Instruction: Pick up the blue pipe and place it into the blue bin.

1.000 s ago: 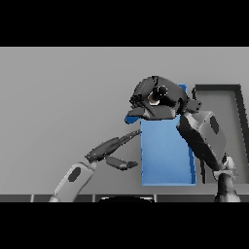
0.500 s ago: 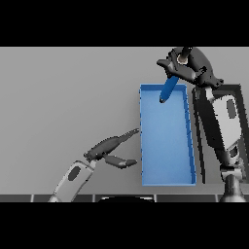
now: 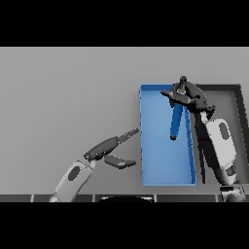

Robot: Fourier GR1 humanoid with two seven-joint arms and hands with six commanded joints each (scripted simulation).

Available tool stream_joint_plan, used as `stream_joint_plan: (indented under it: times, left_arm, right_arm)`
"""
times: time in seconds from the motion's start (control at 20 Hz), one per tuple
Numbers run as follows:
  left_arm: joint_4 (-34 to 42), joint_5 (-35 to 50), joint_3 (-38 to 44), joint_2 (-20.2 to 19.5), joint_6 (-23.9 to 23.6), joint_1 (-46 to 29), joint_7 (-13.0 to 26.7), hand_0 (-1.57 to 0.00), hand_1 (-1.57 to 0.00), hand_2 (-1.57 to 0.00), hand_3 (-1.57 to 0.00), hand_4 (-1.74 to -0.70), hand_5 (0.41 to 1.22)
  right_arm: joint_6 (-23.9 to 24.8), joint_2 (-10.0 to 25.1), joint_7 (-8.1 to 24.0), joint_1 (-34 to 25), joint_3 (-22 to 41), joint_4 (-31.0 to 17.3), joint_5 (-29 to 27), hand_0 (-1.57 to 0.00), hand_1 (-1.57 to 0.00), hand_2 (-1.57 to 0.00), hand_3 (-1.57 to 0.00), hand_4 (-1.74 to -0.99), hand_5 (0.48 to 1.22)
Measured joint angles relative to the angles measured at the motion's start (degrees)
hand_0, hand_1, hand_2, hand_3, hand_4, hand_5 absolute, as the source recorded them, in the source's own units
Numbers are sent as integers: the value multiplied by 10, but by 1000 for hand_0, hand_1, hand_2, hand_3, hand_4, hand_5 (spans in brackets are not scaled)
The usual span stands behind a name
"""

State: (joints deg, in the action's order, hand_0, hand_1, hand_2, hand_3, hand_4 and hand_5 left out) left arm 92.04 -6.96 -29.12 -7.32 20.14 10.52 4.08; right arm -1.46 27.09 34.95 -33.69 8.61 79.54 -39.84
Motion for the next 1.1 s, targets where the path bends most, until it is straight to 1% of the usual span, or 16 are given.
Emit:
stream_joint_plan:
  times: [0.05, 0.15, 0.2, 0.25, 0.3, 0.35, 0.4, 0.45, 0.5, 0.55, 0.65, 0.75, 0.85, 0.9, 1.0, 1.1]
  left_arm:
    - [1, 0, -2, 1, 0, -1, 0, 1, 1, 1, 1, -882, 464]
    - [4, -1, -3, 5, -3, -2, 5, 1, 1, 1, 1, -884, 460]
    - [4, -2, -4, 5, -4, -4, 5, 1, 1, 1, 1, -885, 457]
    - [4, -3, -5, 7, -5, -4, 11, 1, 1, 1, 1, -886, 455]
    - [14, 2, -5, 6, -3, -7, 11, 1, 1, 1, 1, -886, 453]
    - [15, 0, -5, 3, -4, -9, 10, 1, 1, 1, 1, -885, 454]
    - [20, 4, -3, 1, -3, -10, 15, 1, 1, 1, 1, -885, 453]
    - [18, 6, 1, 1, -2, -2, 24, 1, 1, 1, 1, -886, 454]
    - [18, 7, 1, 1, -1, -1, 26, 1, 1, 1, 1, -888, 453]
    - [21, 8, -1, 3, -2, -4, 31, 1, 1, 1, 1, -889, 453]
    - [14, 3, -2, 8, -6, 0, 38, 1, 1, 1, 1, -893, 454]
    - [13, 4, 0, 5, -4, 2, 32, 1, 1, 1, 1, -896, 451]
    - [11, 6, 0, 4, -1, -1, 25, 1, 1, 1, 1, -899, 450]
    - [8, 6, 1, 5, -2, -3, 17, 1, 1, 1, 1, -901, 453]
    - [5, 3, -4, 11, -4, 0, 23, 1, 1, 1, 1, -909, 457]
    - [7, -1, -4, 9, -7, -7, 18, 1, 1, 1, 1, -914, 459]
  right_arm:
    - [3, 5, 0, 7, 8, -4, -1, -1571, -1571, -1571, -1571, -1655, 1124]
    - [-12, 10, 0, 30, 23, -19, 7, -1571, -1571, -1571, -1571, -1591, 1114]
    - [-14, 8, -5, 41, 35, -23, 16, -1571, -1571, -1571, -1330, -1599, 1110]
    - [-4, 22, 0, 44, 70, -46, -1, -1563, -1459, -1393, -1122, -1547, 1133]
    - [32, 44, 0, 36, 115, -64, -39, -1306, -1167, -1114, -897, -1503, 1150]
    - [53, 67, 0, 34, 156, -68, -81, -1045, -933, -891, -718, -1455, 1164]
    - [63, 87, 0, 17, 195, -86, -122, -836, -746, -712, -574, -1392, 1176]
    - [82, 100, 0, 4, 237, -100, -152, -668, -597, -570, -459, -1338, 1157]
    - [86, 117, 0, -6, 264, -99, -184, -534, -477, -456, -367, -1285, 1141]
    - [71, 132, 0, -16, 288, -95, -189, -427, -382, -364, -293, -1242, 1081]
    - [66, 142, 0, -28, 322, -94, -181, -273, -244, -233, -187, -1179, 975]
    - [58, 145, 0, -34, 340, -98, -155, -174, -156, -149, -120, -1149, 887]
    - [42, 146, -9, -44, 367, -106, -110, -111, -99, -95, -76, -1125, 821]
    - [40, 144, -26, -46, 372, -120, -93, -89, -79, -76, -61, -1126, 794]
    - [44, 135, -36, -45, 377, -129, -83, -56, -50, -48, -39, -1124, 738]
    - [48, 135, -38, -52, 379, -142, -72, -36, -32, -30, -24, -1122, 705]
